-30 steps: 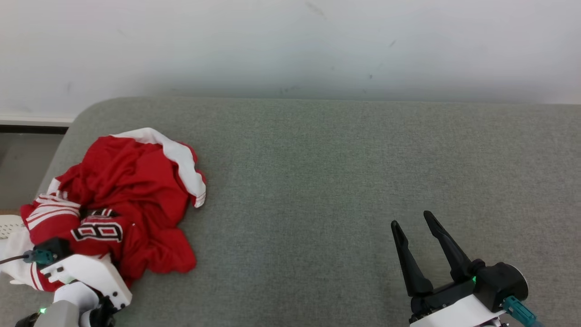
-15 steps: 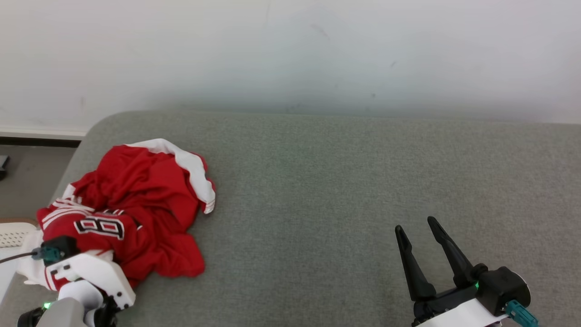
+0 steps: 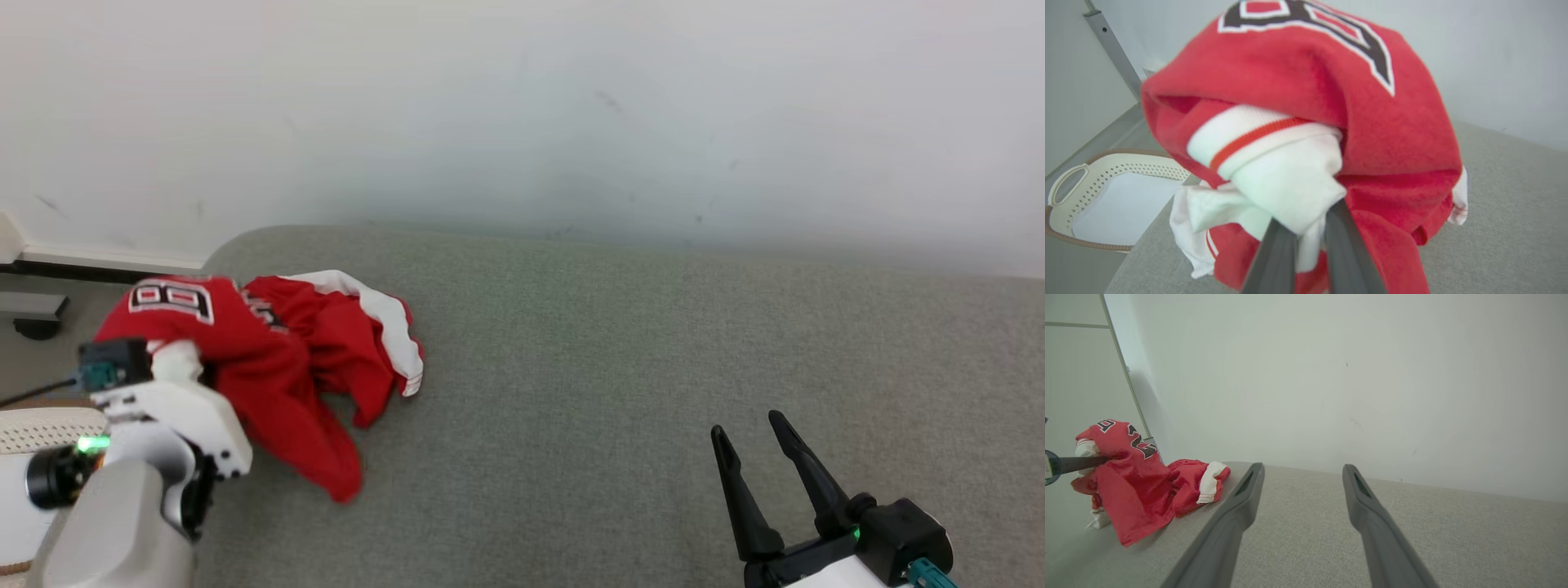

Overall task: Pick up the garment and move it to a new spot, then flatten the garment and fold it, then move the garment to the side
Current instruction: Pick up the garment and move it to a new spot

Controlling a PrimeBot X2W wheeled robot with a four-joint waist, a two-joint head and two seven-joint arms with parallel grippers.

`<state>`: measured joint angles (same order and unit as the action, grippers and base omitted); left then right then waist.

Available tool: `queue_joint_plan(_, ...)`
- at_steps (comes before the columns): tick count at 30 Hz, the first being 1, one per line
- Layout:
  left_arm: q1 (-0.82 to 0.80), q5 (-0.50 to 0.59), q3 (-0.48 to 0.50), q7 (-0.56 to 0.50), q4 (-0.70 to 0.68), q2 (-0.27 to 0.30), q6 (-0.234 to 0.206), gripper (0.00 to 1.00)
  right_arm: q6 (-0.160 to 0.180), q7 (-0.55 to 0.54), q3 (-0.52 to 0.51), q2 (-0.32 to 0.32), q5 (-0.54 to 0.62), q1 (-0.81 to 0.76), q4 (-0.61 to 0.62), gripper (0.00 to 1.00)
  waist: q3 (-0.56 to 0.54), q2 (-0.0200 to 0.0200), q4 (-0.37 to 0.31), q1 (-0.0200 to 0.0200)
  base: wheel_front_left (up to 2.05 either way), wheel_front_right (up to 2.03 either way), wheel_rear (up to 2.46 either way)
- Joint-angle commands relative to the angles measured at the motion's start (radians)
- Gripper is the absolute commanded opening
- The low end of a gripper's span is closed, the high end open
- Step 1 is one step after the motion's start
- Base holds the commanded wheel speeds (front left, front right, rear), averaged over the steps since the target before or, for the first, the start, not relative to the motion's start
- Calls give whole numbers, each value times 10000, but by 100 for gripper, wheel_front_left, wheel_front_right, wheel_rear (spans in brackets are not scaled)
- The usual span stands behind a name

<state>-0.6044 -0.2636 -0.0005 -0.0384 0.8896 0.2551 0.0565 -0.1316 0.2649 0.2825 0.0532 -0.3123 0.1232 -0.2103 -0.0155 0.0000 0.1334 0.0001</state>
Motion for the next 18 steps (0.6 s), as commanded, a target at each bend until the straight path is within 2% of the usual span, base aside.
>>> queue_joint_plan(1, -140, 150, -63, 72, -360, 19, -51, 0, 18, -11, -24, 1, -82, -97, 22, 100, -67, 0, 61, -1, 0, 0, 0)
queue_joint_plan(10, 361, 499, -601, -605, -4236, 31, -289, 0, 18, -9, 15, -3, -124, -206, 18, 100, -379, 0, -119, -1, 0, 0, 0)
queue_joint_plan(18, 1112, 192, -850, -1806, -7690, -191, -398, 0, 18, -11, -58, 15, 25, -106, 115, 100, -524, 0, -910, -1, 0, 0, 0)
